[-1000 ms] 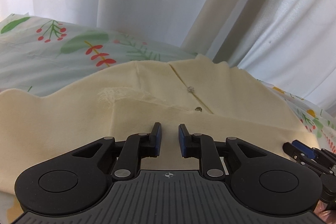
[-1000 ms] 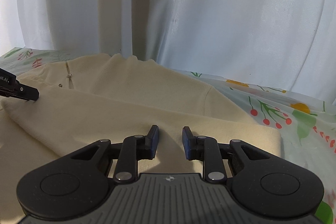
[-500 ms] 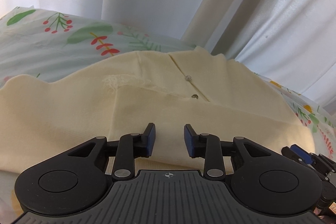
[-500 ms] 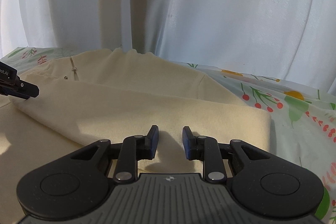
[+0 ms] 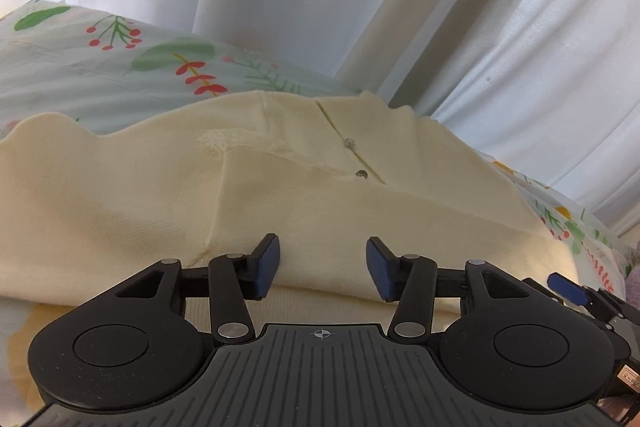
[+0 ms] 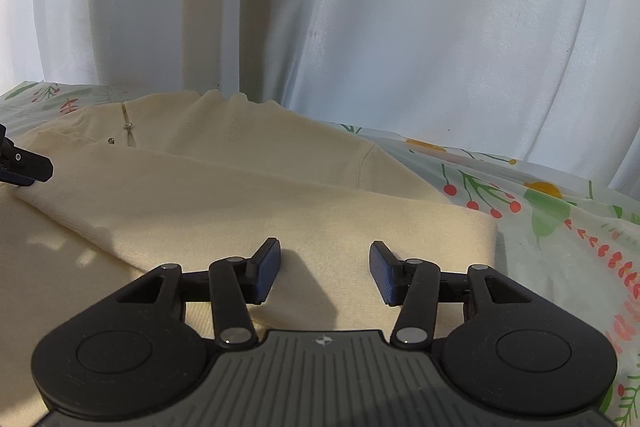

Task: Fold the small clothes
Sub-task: 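Open the left gripper and release the folded side onto the sweater, then grasp the other sleeve cuff with the left gripper and lift it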

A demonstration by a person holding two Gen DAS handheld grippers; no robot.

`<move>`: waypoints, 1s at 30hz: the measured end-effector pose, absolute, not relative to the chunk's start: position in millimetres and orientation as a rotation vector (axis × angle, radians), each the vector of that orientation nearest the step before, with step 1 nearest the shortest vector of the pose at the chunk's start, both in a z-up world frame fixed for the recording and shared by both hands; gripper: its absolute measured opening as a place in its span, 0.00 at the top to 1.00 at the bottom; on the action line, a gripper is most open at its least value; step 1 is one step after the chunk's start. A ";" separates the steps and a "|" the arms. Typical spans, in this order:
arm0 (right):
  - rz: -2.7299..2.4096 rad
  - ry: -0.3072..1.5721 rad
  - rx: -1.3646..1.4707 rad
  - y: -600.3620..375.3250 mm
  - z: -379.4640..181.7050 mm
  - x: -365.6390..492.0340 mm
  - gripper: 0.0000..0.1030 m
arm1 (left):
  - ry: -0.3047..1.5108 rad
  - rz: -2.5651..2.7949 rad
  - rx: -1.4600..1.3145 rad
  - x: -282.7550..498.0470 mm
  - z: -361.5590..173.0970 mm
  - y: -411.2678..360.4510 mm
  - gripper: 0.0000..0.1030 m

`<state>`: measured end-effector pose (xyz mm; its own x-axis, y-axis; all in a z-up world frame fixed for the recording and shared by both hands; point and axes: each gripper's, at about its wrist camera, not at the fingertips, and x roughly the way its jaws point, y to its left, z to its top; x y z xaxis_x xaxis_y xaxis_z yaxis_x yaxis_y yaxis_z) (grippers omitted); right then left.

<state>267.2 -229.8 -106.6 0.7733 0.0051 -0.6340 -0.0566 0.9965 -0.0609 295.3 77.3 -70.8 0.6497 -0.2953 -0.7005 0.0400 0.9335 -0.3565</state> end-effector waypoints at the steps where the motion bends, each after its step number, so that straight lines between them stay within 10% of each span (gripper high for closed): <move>1: 0.036 0.704 -0.045 -232.5 -102.7 264.3 0.51 | 0.840 -0.185 -0.335 288.7 -66.6 82.1 0.42; 9: 0.045 0.740 0.183 -261.1 -92.3 185.9 0.48 | 0.723 0.210 -0.717 216.4 -63.9 217.4 0.36; 30: 0.133 0.793 0.294 -256.8 -88.0 178.4 0.49 | 0.411 0.685 -1.285 123.4 -101.6 402.5 0.72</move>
<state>178.4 -256.8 -88.0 0.6961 0.2270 -0.6812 -0.0077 0.9510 0.3090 123.4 402.5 -101.6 0.7373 0.2350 -0.6333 -0.6693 0.1274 -0.7320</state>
